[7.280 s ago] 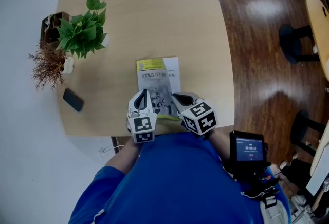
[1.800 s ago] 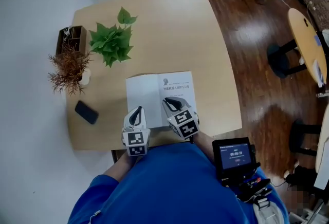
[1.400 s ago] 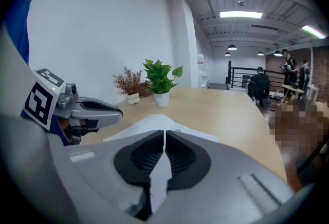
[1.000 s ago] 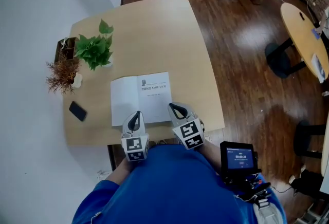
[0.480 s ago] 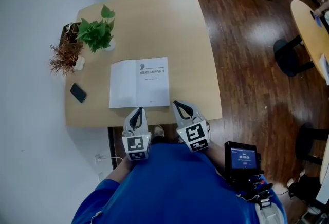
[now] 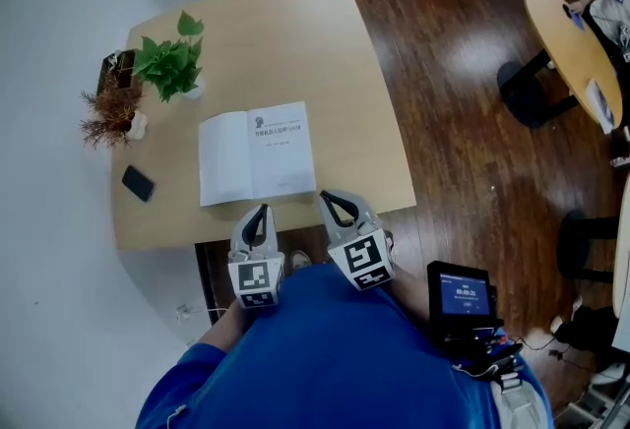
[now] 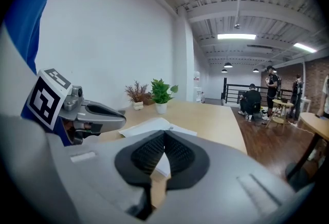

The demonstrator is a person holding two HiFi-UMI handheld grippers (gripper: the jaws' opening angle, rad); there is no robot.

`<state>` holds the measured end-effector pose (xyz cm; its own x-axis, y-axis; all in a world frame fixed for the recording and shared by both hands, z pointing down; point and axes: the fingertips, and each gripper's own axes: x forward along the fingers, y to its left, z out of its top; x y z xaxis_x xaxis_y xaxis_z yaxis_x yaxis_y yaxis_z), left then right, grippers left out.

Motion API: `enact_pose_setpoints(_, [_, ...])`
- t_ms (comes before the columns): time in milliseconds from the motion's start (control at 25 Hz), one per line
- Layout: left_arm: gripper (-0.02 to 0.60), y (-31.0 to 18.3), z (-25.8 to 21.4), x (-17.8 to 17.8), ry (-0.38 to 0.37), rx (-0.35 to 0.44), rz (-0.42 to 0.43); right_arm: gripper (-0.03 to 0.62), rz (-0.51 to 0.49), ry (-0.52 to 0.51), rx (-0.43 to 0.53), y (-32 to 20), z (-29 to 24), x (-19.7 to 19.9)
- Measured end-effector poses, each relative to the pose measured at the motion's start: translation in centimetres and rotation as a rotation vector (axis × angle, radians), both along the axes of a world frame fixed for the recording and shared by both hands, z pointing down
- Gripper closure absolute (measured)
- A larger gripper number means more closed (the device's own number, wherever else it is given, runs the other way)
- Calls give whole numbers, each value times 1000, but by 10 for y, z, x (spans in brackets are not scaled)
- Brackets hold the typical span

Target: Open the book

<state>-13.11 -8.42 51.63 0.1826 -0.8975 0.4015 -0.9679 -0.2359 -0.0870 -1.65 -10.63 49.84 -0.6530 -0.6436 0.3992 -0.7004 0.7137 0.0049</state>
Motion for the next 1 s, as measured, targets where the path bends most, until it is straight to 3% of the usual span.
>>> enact_pose_setpoints(1000, [574, 26, 4, -33, 38, 8, 38, 591, 49, 51, 20, 31, -1, -32])
